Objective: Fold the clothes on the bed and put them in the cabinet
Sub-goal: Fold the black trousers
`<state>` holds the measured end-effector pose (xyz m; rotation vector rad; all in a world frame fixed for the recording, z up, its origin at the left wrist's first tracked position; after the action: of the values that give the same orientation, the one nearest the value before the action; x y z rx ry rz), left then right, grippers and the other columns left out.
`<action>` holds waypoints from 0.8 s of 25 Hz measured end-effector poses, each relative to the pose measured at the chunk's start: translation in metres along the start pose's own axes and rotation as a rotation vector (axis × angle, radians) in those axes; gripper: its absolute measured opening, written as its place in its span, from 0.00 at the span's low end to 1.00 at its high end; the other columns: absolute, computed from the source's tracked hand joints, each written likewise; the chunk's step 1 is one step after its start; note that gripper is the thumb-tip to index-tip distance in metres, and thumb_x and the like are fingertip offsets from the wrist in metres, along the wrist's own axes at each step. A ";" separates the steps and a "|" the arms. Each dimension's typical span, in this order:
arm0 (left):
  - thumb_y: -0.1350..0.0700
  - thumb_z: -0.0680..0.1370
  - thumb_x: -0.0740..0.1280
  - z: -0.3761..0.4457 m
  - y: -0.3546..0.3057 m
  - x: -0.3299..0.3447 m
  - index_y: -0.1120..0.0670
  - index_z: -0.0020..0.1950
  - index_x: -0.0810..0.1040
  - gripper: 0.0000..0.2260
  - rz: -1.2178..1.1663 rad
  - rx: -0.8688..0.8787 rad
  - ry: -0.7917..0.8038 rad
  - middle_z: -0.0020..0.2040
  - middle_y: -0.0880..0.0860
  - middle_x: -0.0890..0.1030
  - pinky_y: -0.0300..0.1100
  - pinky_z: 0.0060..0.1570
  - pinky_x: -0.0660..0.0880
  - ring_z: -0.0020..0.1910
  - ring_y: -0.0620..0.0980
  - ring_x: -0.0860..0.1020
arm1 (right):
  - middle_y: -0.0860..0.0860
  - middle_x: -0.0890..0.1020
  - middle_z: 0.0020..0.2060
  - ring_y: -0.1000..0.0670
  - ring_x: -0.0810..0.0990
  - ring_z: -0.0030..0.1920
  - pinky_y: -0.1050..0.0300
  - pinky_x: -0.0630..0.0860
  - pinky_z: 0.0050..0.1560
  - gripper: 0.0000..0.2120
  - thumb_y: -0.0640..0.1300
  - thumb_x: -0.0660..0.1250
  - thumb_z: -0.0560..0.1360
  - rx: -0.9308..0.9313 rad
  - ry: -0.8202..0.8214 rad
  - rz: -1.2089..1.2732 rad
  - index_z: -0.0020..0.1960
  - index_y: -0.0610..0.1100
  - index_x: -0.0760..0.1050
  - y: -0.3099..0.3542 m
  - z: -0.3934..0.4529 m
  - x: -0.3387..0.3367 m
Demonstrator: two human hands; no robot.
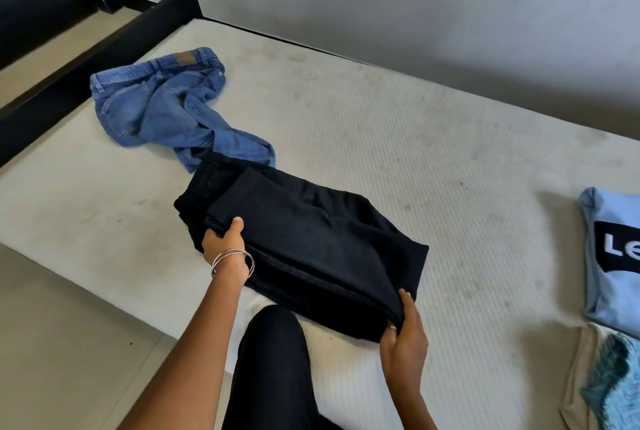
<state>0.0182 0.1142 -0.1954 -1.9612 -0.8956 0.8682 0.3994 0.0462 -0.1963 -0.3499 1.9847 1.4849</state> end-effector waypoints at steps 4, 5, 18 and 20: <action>0.50 0.75 0.70 -0.022 0.014 0.010 0.59 0.63 0.74 0.20 0.250 0.017 0.044 0.60 0.60 0.76 0.51 0.57 0.74 0.56 0.62 0.77 | 0.45 0.76 0.62 0.44 0.75 0.62 0.50 0.74 0.62 0.26 0.26 0.60 0.74 0.139 -0.094 0.117 0.69 0.42 0.71 -0.016 0.004 -0.021; 0.50 0.76 0.68 -0.025 0.019 0.010 0.60 0.66 0.71 0.23 0.292 -0.025 0.029 0.63 0.62 0.73 0.52 0.56 0.73 0.57 0.64 0.76 | 0.46 0.74 0.62 0.45 0.74 0.62 0.51 0.74 0.61 0.28 0.25 0.62 0.72 0.090 -0.050 0.044 0.69 0.42 0.70 -0.018 0.001 -0.021; 0.57 0.77 0.67 0.038 -0.049 -0.009 0.50 0.61 0.74 0.13 -0.288 0.019 0.150 0.57 0.51 0.79 0.50 0.52 0.78 0.57 0.55 0.79 | 0.36 0.59 0.76 0.35 0.62 0.73 0.36 0.73 0.57 0.44 0.32 0.65 0.63 -0.462 0.309 -0.792 0.77 0.51 0.61 0.030 -0.029 0.051; 0.54 0.76 0.69 0.048 -0.030 -0.021 0.50 0.69 0.66 0.23 -0.158 -0.056 0.151 0.63 0.52 0.76 0.52 0.50 0.77 0.60 0.57 0.77 | 0.45 0.45 0.79 0.42 0.45 0.78 0.38 0.62 0.66 0.41 0.54 0.69 0.70 -0.561 0.426 -0.681 0.79 0.59 0.53 0.023 -0.031 0.059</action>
<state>-0.0396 0.1280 -0.1862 -1.9451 -0.9799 0.6024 0.3317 0.0335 -0.2101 -1.5168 1.4362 1.5357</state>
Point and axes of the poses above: each hand's wrist, its own z-axis towards the middle knuckle, its own x-axis out of the palm, y = z × x, the point moved 8 cm from there along z, towards the middle knuckle
